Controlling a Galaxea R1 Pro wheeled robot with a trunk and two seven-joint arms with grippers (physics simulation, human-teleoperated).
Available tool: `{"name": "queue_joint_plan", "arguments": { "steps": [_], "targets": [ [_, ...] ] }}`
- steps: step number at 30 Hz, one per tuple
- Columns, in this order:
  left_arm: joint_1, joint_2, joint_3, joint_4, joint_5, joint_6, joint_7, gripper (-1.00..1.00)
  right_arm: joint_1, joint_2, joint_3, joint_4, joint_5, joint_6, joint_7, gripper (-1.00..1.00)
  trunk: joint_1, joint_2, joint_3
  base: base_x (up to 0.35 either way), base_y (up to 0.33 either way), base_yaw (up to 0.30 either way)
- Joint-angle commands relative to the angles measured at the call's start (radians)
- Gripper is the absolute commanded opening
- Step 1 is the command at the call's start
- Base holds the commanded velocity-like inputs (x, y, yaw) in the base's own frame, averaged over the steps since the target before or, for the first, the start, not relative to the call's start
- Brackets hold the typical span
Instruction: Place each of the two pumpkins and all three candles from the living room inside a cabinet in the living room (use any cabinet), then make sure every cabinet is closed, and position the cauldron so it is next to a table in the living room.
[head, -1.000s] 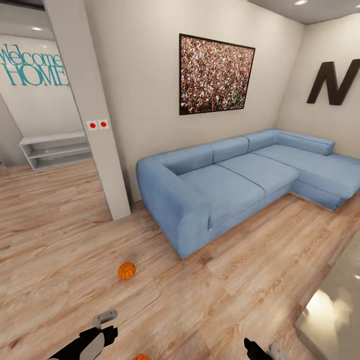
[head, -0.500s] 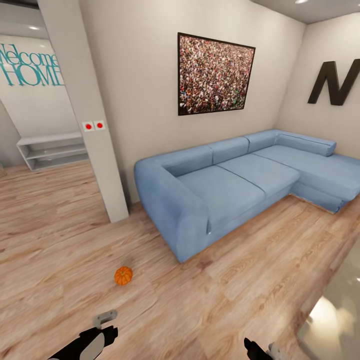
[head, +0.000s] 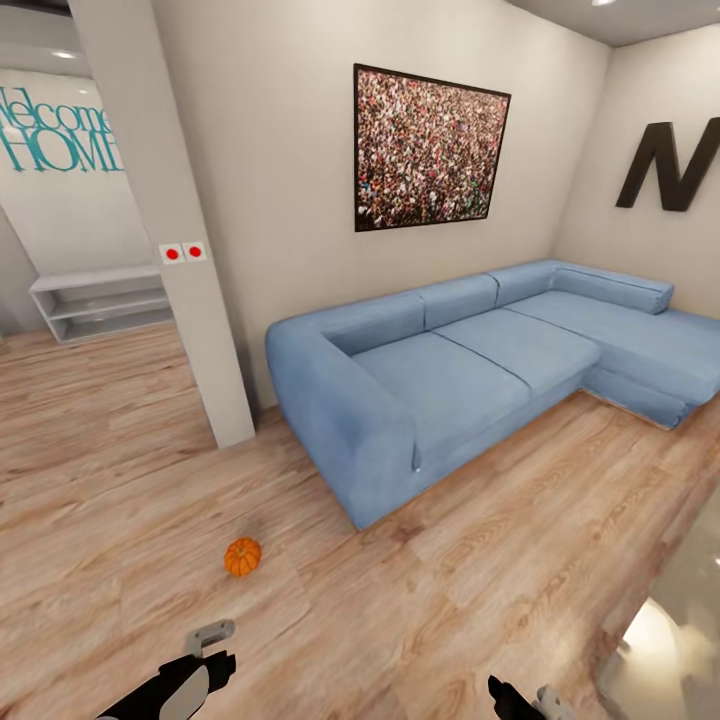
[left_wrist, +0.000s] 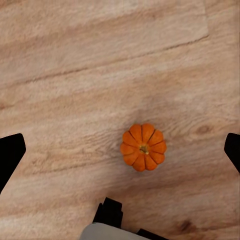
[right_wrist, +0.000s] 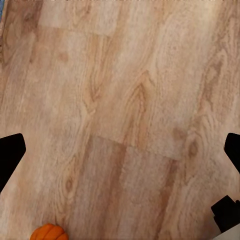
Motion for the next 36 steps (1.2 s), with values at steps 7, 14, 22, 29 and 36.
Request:
{"name": "queue_joint_plan", "arguments": {
  "steps": [7,14,22,29,36],
  "targets": [
    [0.0,0.001,-0.008,-0.004,0.007,0.004,0.008,1.0,-0.001,-0.001,0.008,0.0,-0.011,-0.003,0.001,1.0,0.0,-0.001,-0.001,0.069,0.0,0.0],
    [0.0,0.002,-0.005,-0.004,0.008,0.003,0.008,1.0,-0.001,-0.002,0.008,0.0,-0.011,-0.004,0.001,1.0,0.0,-0.001,-0.001,0.003,0.0,0.0],
    [0.0,0.003,0.005,-0.004,0.009,0.004,-0.001,1.0,-0.001,-0.002,0.008,0.0,-0.011,-0.003,0.001,1.0,0.027,-0.05,-0.023,0.0,0.0,0.0],
    [0.0,0.014,0.009,-0.003,0.024,0.005,-0.011,1.0,-0.001,-0.002,0.008,0.0,-0.011,-0.002,0.001,1.0,0.054,-0.099,-0.045,0.0,0.0,0.0],
    [0.0,0.045,0.012,-0.003,0.04,0.009,-0.063,1.0,-0.001,-0.002,0.009,0.0,-0.011,-0.002,0.001,1.0,0.081,-0.148,-0.067,0.0,0.0,0.0]
  ]
}}
